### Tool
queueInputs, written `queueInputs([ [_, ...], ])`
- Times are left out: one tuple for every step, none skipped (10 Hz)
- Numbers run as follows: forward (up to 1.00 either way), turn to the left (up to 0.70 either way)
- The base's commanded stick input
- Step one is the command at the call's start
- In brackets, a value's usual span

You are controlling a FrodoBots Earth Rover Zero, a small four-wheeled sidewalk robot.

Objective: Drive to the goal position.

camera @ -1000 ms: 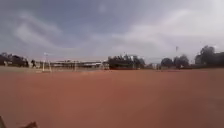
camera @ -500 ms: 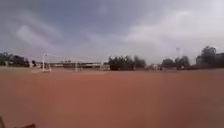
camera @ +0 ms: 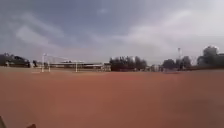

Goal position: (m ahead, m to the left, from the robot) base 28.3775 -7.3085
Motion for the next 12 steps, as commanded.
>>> queueInputs([
  [0.7,0.0],
  [0.7,0.0],
  [0.7,0.0],
  [0.7,0.0],
  [0.7,0.0],
  [0.7,0.0],
  [0.7,0.0],
  [0.7,0.0],
  [0.7,0.0],
  [0.7,0.0],
  [0.7,0.0],
  [0.7,0.0],
])
